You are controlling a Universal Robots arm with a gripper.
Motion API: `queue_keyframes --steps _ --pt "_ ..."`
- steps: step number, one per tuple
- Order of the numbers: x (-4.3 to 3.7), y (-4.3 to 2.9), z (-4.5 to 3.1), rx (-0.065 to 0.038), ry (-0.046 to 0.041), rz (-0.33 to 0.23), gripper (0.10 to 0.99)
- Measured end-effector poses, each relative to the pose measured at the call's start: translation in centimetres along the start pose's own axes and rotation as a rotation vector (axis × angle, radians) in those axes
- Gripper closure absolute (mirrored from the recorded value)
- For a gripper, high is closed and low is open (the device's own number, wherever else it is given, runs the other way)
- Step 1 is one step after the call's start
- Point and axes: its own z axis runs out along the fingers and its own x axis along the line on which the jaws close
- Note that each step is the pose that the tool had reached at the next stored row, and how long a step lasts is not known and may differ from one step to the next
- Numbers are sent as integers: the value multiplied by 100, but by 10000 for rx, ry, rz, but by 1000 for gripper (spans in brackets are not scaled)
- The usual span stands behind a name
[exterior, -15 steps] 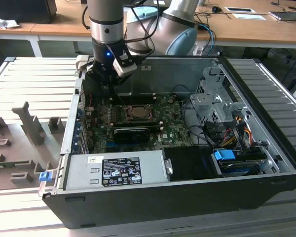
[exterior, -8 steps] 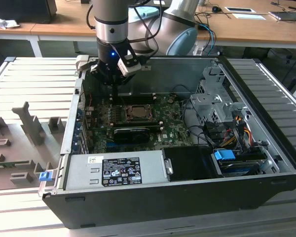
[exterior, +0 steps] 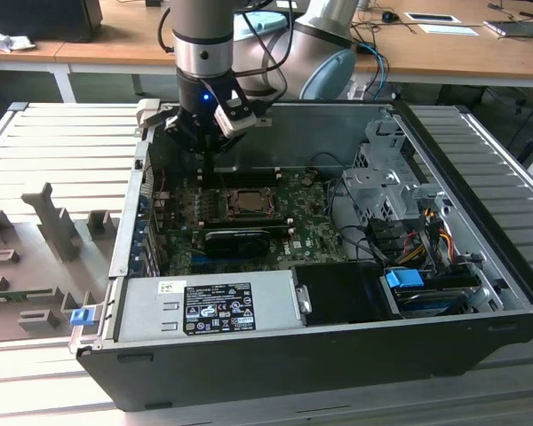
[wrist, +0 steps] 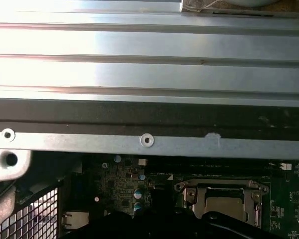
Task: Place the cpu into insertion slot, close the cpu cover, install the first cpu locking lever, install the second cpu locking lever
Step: 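Install the first cpu locking lever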
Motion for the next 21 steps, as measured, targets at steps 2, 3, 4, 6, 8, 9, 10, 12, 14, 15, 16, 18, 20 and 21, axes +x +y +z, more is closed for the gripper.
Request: queue_keyframes --steps 2,3,4,6,8,9,10,12,14,15,16,18,20,21 --pt "-21 0 1 -1 -2 1 980" --pt "-33 -1 1 0 0 1 980" --pt "-55 -2 2 0 -1 1 980" --pt "-85 -2 2 0 0 0 980" --pt "-138 -4 5 0 0 1 980" --pt "-151 -4 6 0 0 1 980" --pt "-164 -5 7 0 0 1 980" --pt "-198 -6 11 0 -1 0 980" --pt "-238 -7 16 0 0 0 980" --pt "-262 -8 17 -1 -1 1 980" --pt "-300 -9 19 0 -1 1 980" --pt "-380 -11 22 0 -1 -1 980" --pt "-439 -13 24 1 -1 -1 980" --pt "-459 -14 25 0 1 -3 980"
